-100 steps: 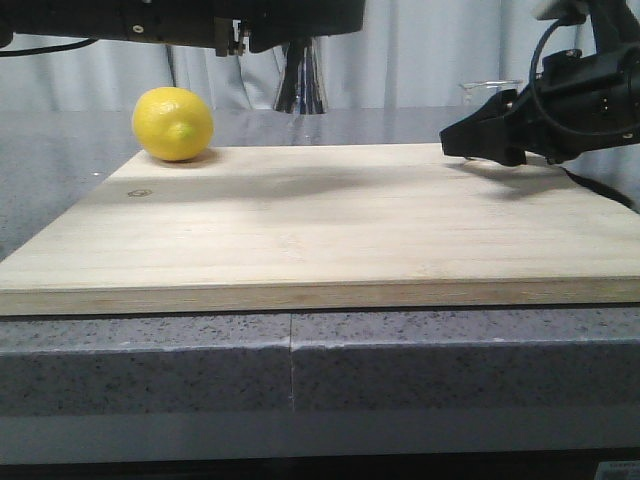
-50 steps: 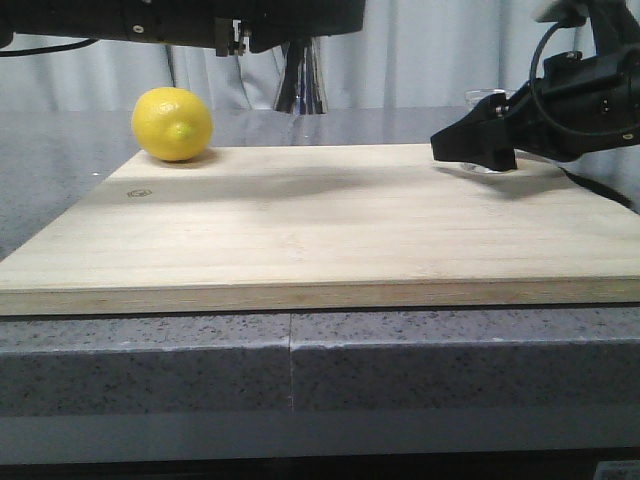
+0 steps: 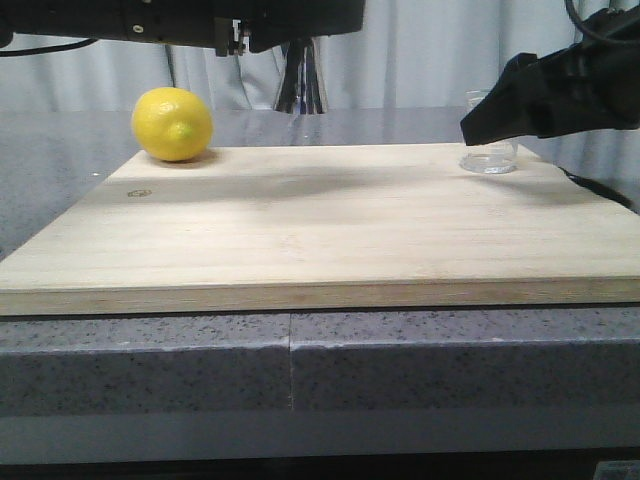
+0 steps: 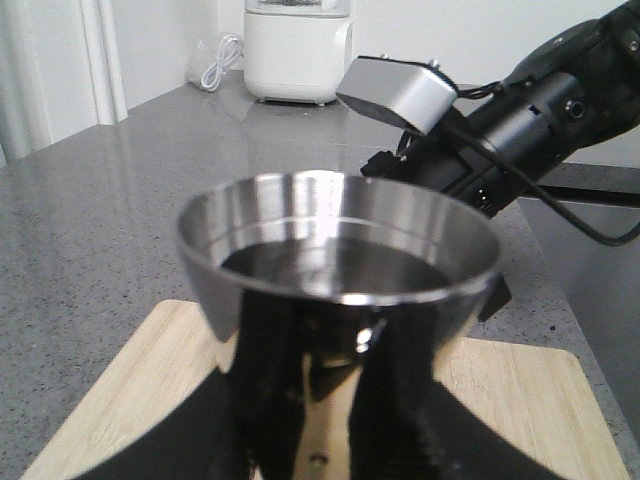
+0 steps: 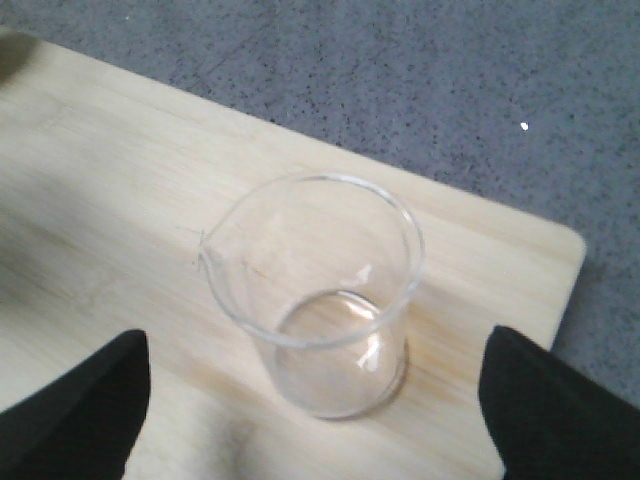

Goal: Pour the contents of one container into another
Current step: 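Lower the empty beaker onto the board and open the right gripper, then withdraw the right gripper upward while the left gripper holds the jigger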

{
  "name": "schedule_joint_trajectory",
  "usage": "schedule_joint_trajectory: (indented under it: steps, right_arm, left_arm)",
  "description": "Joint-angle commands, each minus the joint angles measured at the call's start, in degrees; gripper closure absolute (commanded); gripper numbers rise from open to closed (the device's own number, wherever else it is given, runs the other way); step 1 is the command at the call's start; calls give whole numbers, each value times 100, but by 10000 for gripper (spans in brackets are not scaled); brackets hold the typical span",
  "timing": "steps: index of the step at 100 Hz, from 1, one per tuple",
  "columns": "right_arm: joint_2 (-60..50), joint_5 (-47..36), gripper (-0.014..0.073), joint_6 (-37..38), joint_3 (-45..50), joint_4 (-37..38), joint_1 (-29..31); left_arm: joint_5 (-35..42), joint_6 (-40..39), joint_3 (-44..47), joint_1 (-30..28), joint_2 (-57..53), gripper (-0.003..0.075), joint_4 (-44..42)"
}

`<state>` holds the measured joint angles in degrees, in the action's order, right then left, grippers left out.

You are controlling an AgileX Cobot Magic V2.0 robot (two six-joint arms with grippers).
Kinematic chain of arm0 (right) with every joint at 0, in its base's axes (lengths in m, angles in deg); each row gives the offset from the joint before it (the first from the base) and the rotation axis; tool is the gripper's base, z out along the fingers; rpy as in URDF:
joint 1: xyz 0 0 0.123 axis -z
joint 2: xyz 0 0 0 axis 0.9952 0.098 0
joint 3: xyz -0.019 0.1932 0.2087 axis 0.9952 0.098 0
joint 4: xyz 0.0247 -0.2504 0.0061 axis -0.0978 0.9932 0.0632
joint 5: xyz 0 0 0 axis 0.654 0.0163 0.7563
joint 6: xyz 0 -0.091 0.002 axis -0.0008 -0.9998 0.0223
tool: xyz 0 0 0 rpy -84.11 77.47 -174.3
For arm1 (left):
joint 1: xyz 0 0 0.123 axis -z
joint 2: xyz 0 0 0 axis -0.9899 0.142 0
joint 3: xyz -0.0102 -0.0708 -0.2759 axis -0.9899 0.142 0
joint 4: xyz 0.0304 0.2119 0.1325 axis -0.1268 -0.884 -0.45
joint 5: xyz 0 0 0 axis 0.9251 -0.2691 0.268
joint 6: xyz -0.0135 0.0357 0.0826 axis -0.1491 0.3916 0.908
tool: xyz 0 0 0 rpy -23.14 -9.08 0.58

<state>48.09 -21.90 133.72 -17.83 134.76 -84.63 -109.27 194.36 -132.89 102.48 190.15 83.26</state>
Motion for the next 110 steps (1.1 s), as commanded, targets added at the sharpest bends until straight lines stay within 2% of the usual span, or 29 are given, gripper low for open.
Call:
schedule_joint_trajectory:
  steps: [1, 19, 61, 81, 92, 100, 110]
  right_arm:
    - [-444, 48, -14, 1088, -161, 793, 26]
    - [-933, 83, -14, 2397, -161, 2161, 26]
    - [-2279, -167, -14, 3398, 92, 2144, 26]
    - [-3011, -360, -14, 3435, 138, 2144, 26]
    - [-3279, -751, -14, 3435, 138, 2121, 39]
    - [-3395, -1089, -14, 3031, 195, 1515, 71]
    - [-3471, -903, -14, 2283, 345, 666, 71]
  left_arm:
    - [-603, -53, -162, 49, -338, 515, 532]
    - [-603, -53, -162, 49, -338, 515, 532]
    - [-603, -53, -162, 49, -338, 515, 532]
    - [-603, -53, -162, 49, -338, 515, 532]
    - [-603, -53, -162, 49, -338, 515, 532]
    - [-603, -53, -162, 49, -338, 515, 532]
    - [-603, -53, -162, 49, -338, 515, 532]
